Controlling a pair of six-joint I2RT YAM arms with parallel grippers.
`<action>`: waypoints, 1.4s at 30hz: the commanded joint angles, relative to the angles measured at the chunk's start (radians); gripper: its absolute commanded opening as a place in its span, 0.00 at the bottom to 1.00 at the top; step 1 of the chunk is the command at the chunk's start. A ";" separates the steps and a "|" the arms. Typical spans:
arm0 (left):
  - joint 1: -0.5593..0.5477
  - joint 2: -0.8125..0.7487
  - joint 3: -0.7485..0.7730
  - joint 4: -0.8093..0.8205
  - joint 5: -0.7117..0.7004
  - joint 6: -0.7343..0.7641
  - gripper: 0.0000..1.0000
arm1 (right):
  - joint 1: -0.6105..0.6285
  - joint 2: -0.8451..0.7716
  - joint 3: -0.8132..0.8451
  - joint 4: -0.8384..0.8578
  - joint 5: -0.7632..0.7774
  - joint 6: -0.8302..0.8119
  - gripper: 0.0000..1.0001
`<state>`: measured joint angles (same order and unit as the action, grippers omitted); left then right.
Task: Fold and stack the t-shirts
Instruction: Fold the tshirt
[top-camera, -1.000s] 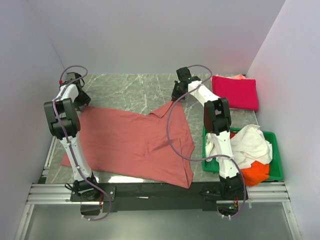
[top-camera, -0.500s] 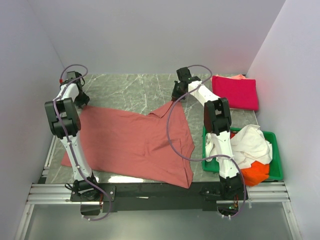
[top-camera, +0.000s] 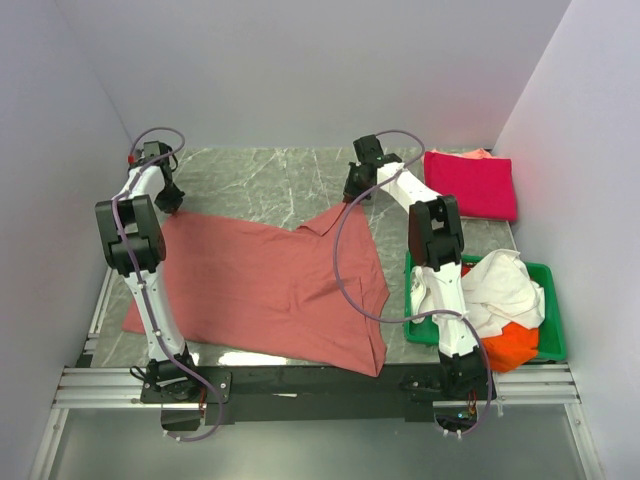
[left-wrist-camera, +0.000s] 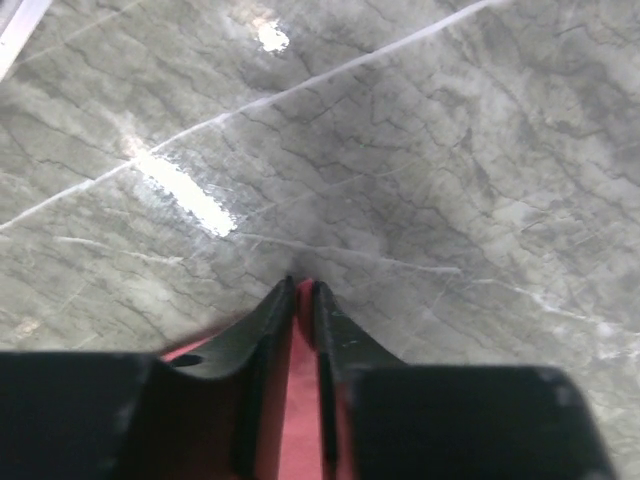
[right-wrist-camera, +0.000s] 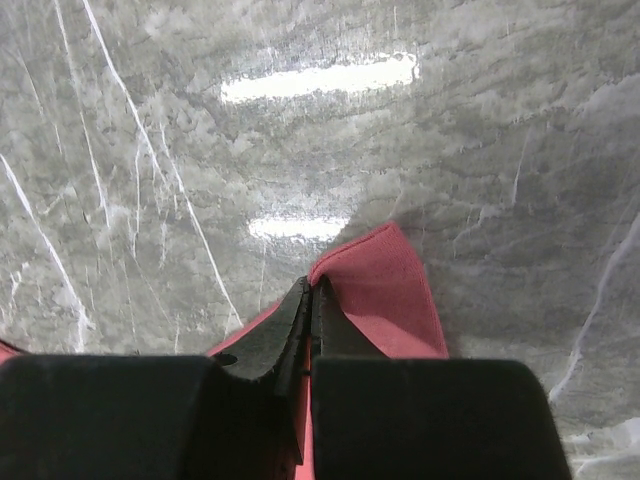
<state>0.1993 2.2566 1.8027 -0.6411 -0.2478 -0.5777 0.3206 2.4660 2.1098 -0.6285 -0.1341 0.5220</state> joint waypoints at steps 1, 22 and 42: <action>-0.003 0.026 0.023 -0.023 -0.027 0.018 0.19 | -0.008 -0.044 -0.046 -0.030 0.013 -0.025 0.00; -0.024 0.074 0.210 0.004 0.169 0.039 0.00 | -0.120 -0.036 0.217 -0.112 -0.013 0.098 0.00; -0.029 -0.072 0.043 0.129 0.251 0.144 0.00 | -0.153 -0.329 -0.052 -0.148 -0.033 0.131 0.00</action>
<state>0.1684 2.2810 1.8732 -0.5377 0.0284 -0.5007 0.1524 2.2829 2.1246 -0.7647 -0.1661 0.6422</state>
